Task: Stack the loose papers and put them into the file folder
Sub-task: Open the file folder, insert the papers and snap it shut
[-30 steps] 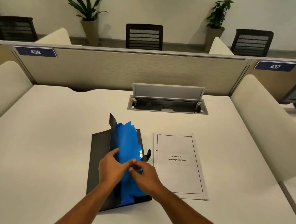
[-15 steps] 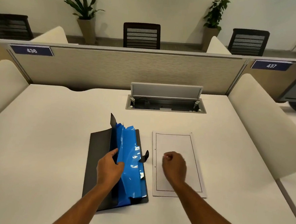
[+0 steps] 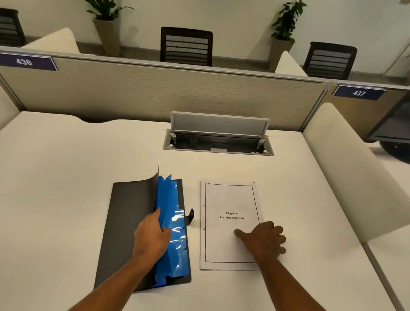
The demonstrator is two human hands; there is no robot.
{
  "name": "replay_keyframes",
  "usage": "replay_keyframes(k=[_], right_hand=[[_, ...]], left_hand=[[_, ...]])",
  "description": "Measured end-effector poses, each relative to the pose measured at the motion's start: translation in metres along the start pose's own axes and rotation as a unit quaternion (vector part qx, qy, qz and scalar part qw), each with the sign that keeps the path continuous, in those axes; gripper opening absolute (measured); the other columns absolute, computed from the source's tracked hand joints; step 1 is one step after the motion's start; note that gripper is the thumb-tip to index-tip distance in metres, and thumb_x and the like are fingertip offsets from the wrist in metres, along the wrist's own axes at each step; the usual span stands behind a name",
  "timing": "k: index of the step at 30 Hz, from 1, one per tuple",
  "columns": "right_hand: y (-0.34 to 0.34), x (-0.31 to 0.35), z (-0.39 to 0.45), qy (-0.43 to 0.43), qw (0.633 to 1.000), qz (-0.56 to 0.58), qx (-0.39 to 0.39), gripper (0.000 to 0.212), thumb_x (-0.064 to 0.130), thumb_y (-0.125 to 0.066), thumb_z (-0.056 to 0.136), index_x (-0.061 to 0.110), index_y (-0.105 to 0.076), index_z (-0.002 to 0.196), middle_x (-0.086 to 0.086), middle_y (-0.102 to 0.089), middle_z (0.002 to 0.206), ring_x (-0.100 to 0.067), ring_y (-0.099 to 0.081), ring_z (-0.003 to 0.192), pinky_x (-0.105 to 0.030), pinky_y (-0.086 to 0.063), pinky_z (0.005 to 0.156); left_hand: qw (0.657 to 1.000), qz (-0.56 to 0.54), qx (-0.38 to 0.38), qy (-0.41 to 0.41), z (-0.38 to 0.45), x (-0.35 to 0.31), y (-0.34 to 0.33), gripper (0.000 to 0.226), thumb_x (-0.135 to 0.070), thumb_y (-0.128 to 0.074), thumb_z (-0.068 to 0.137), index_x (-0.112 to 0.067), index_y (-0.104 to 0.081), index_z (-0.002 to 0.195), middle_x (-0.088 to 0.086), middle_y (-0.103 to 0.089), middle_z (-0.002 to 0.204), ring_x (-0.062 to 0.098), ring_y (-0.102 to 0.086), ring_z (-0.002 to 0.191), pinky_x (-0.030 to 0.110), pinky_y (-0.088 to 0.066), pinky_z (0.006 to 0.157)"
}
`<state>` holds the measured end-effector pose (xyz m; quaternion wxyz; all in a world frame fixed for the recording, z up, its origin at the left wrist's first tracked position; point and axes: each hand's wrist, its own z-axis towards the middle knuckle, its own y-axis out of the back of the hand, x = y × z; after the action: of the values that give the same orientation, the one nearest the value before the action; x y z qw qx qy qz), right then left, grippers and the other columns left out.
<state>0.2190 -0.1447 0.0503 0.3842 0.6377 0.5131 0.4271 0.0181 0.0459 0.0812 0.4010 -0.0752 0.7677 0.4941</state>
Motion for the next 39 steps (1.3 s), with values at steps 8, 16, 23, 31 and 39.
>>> replay_keyframes(k=[8,16,23,31,39], right_hand=[[0.018,0.005,0.014,-0.050,0.994,0.037,0.091,0.113,0.068,-0.088,0.043,0.007,-0.044,0.128,-0.011,-0.052,0.125,-0.034,-0.051,0.120,-0.045,-0.042,0.092],[0.022,0.007,0.014,-0.046,0.991,0.043,0.115,0.098,0.064,-0.089,0.046,0.015,-0.052,0.123,-0.010,-0.048,0.128,-0.036,-0.047,0.123,-0.044,-0.046,0.095],[0.020,-0.001,0.018,-0.022,0.988,0.126,0.090,0.106,0.056,-0.093,0.047,0.009,-0.033,0.119,-0.009,-0.061,0.117,-0.036,-0.062,0.113,-0.046,-0.042,0.091],[0.019,-0.022,0.048,-0.001,0.937,0.311,0.160,0.049,0.032,-0.087,0.069,-0.005,-0.066,0.094,-0.019,-0.070,0.098,-0.032,-0.066,0.084,-0.035,-0.050,0.072],[0.017,-0.038,0.051,0.065,0.901,0.366,0.224,0.020,0.008,-0.075,0.086,0.002,-0.071,0.104,-0.018,-0.076,0.102,-0.037,-0.073,0.097,-0.053,-0.058,0.092]], left_hand=[[1.000,-0.011,0.003,0.009,-0.002,0.000,-0.003,0.050,-0.013,-0.061,0.089,-0.011,-0.044,0.136,0.005,-0.060,0.119,0.014,-0.060,0.080,0.015,-0.048,0.060],[1.000,-0.025,-0.003,0.012,-0.001,0.002,-0.003,0.050,-0.012,-0.061,0.090,-0.012,-0.044,0.137,0.006,-0.060,0.121,0.017,-0.061,0.087,0.027,-0.056,0.070],[0.999,-0.037,-0.001,0.010,0.000,0.005,-0.002,0.049,-0.009,-0.059,0.090,-0.012,-0.044,0.137,0.006,-0.061,0.120,0.016,-0.061,0.083,0.022,-0.054,0.062],[0.999,-0.042,0.000,0.005,0.000,0.008,0.001,0.054,-0.010,-0.060,0.089,-0.014,-0.042,0.140,0.006,-0.062,0.120,0.017,-0.062,0.085,0.025,-0.056,0.066],[0.997,-0.072,0.008,-0.002,-0.003,0.008,0.012,0.051,-0.002,-0.053,0.091,-0.020,-0.047,0.139,0.002,-0.067,0.093,0.014,-0.060,0.060,0.019,-0.050,0.048]])
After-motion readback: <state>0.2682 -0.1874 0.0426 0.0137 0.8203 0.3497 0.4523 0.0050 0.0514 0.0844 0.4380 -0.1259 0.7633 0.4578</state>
